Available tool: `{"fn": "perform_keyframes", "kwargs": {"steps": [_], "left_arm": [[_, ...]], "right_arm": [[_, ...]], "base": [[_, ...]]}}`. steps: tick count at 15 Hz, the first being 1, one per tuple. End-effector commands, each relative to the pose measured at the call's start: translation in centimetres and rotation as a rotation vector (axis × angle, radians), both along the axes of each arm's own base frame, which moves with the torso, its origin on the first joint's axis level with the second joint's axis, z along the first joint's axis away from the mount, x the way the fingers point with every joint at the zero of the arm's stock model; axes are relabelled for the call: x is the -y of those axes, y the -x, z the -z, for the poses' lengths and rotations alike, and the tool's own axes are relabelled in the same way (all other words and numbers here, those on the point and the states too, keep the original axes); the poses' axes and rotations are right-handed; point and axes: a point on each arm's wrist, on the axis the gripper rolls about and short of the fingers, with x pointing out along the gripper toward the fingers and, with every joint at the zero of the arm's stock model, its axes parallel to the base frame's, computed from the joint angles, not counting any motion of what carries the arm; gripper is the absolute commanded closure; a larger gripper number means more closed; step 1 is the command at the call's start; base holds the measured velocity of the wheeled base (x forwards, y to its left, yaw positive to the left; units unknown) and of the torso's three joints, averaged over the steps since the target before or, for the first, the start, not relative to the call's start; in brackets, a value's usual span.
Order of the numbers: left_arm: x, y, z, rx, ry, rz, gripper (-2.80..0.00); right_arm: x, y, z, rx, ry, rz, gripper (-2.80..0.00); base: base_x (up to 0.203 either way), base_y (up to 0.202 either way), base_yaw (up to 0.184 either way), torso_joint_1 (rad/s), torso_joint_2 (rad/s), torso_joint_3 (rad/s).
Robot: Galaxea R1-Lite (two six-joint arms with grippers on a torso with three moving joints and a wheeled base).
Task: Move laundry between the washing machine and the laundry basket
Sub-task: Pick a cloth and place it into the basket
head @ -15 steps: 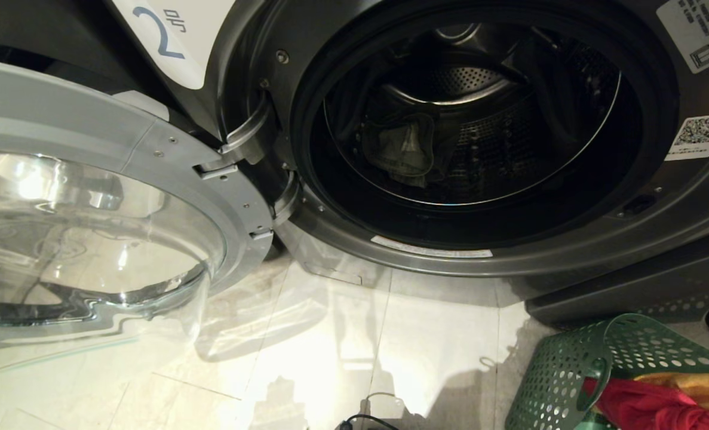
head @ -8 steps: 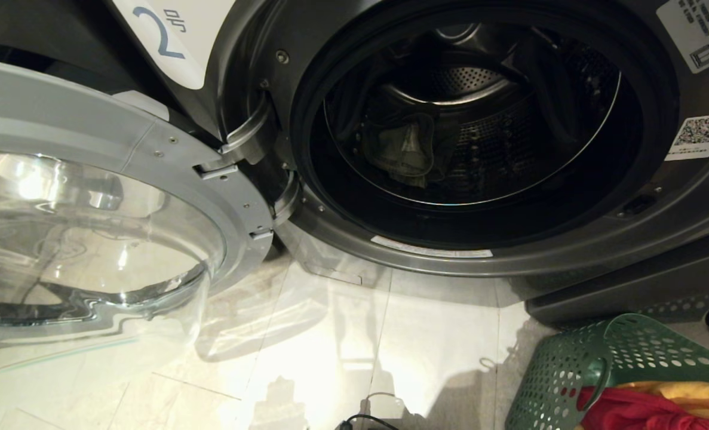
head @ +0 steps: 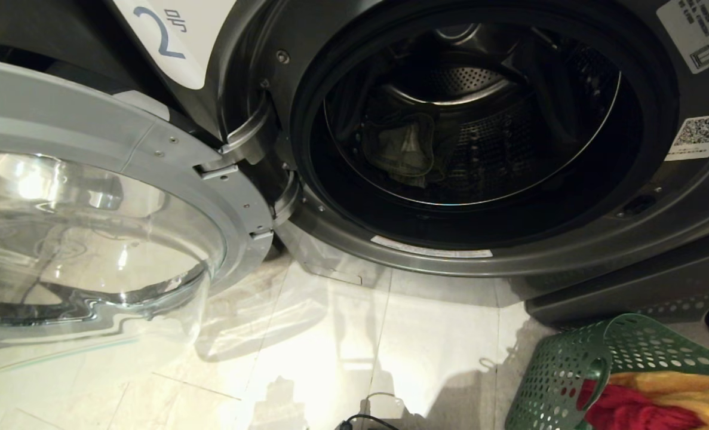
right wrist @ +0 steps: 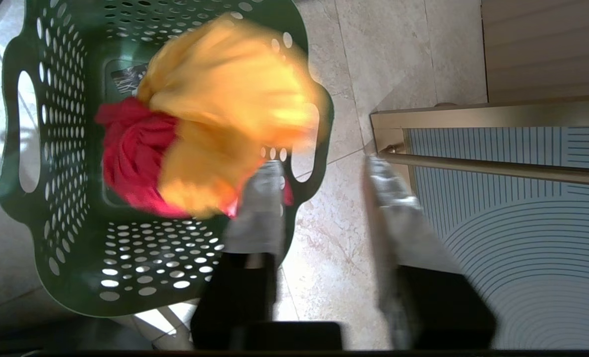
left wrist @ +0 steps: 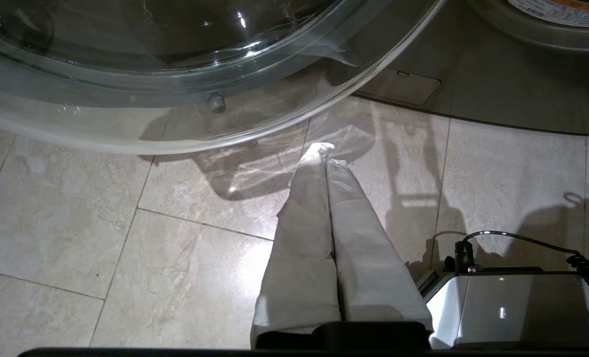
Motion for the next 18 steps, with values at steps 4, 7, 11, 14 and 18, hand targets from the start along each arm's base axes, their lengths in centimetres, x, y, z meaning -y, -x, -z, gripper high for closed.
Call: {"fn": "perform_keyframes", "kwargs": {"steps": [4,7,11,14,18], "left_arm": [[0.0,0.0,0.0,-0.002,0.0,0.0,0.0],[0.0,0.0,0.0,-0.002,0.0,0.0,0.0],[0.0,0.0,0.0,-0.002,0.0,0.0,0.0],[0.0,0.0,0.0,-0.002,0.0,0.0,0.0],[0.0,0.0,0.0,-0.002,0.0,0.0,0.0]], "right_arm": [[0.0,0.0,0.1,-0.001,-0.003,0.0,-2.8],[-0.1,-0.1,-0.1,0.002,0.001,-0.026,-2.8],[-0.9,-0.8,-0.8,0.083,0.041,-0.3,-2.8],[-2.2,-1.2,-0.8,0.119,0.062,-0.585,-2.8],[-3.3,-1.0,-0.2,0.112,0.083,-0.823,-2.8]], "base": [[0.0,0.0,0.0,0.0,0.0,0.0],[0.0,0.0,0.0,0.0,0.0,0.0],[0.0,0.0,0.0,0.0,0.0,0.0],[0.0,0.0,0.0,0.0,0.0,0.0],[0.0,0.0,0.0,0.0,0.0,0.0]]}}
